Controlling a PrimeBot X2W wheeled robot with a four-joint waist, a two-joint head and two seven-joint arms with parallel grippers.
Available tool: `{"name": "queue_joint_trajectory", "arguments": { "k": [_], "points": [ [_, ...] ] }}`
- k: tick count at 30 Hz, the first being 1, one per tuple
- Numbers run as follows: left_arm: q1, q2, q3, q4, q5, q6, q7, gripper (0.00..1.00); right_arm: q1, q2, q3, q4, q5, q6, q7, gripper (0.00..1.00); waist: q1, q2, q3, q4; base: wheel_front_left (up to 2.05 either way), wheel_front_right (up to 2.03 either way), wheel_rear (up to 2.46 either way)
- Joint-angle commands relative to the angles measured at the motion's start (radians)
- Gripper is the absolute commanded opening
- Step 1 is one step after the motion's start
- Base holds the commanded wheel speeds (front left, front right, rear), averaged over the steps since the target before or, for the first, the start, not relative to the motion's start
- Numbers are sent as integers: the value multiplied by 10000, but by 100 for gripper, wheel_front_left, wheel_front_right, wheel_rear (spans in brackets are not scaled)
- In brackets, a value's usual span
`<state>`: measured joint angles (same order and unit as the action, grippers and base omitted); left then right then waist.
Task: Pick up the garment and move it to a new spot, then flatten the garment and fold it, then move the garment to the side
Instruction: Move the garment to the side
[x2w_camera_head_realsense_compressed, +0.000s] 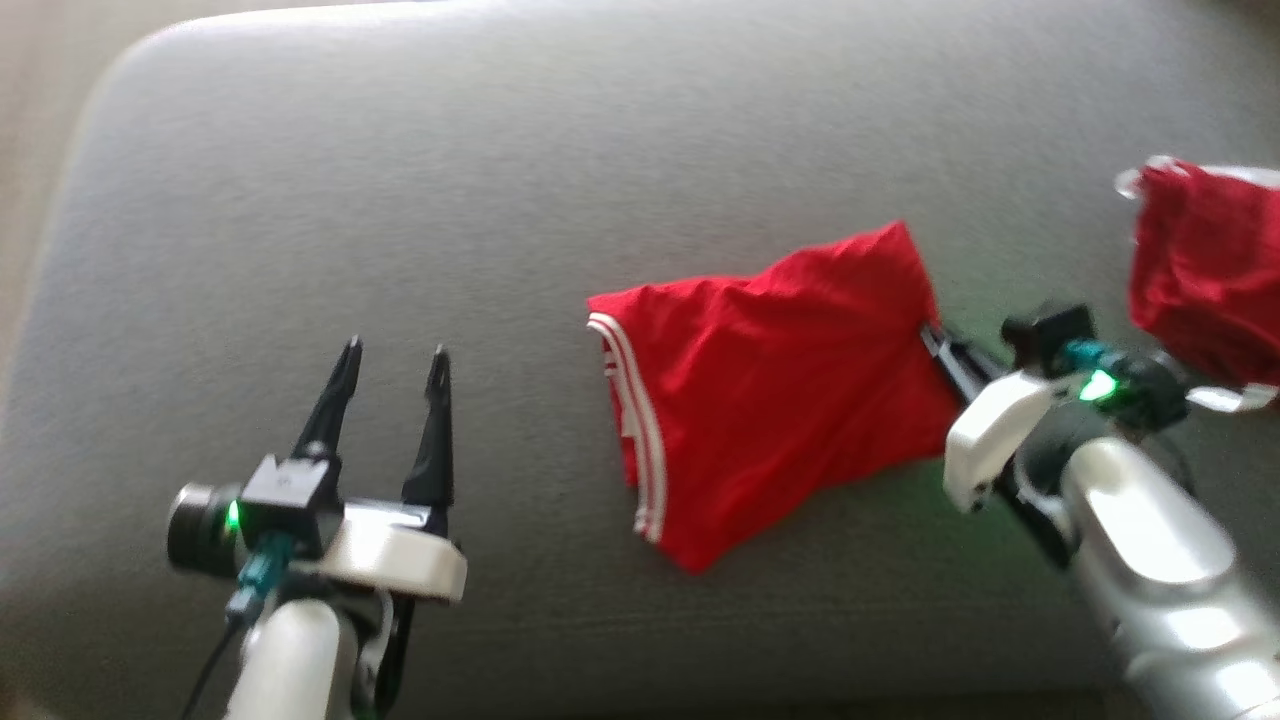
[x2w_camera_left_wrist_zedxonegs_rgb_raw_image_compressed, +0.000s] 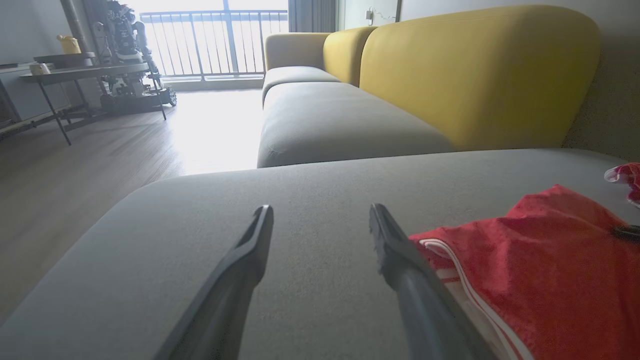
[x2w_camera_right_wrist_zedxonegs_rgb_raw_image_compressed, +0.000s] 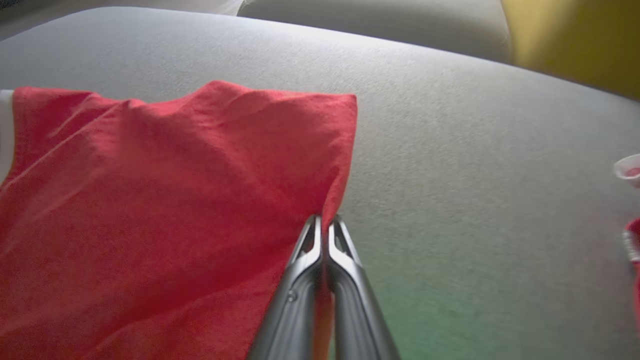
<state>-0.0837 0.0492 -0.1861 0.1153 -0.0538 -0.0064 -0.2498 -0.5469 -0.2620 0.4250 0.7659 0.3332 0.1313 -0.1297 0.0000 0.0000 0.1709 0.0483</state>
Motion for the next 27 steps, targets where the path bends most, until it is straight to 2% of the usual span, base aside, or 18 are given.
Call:
{"name": "queue_joint_trajectory", "arguments": {
  "k": [1, 5, 6, 11, 17, 27],
  "points": [
    [-672, 25, 223, -456, 133, -49, -120, 100, -585, -397, 198, -424, 83, -6, -27, 0, 0, 0, 570, -845, 0, 0, 0],
    [-1273, 80, 90, -572, 325, -170, -120, 100, -1456, -1153, 477, -739, 347, -6, -88, 0, 0, 0, 1238, -1623, 0, 0, 0],
    [-1273, 80, 90, -572, 325, -170, -120, 100, -1456, -1153, 477, -739, 347, -6, -88, 0, 0, 0, 1238, -1623, 0, 0, 0],
    [-2074, 222, -92, -602, 542, -324, -120, 100, -2633, -1949, 540, -909, 678, -6, -311, 0, 0, 0, 2195, -2313, 0, 0, 0],
    [-2799, 450, -276, -431, 709, -448, -120, 100, -3733, -2689, 25, -546, 981, -6, -502, 0, 0, 0, 3110, -2783, 0, 0, 0],
    [-3262, 821, -397, -316, 798, -441, -120, 100, -4576, -2996, -1170, 584, 645, -6, -636, 0, 0, 0, 3906, -3245, 0, 0, 0]
  ]
}}
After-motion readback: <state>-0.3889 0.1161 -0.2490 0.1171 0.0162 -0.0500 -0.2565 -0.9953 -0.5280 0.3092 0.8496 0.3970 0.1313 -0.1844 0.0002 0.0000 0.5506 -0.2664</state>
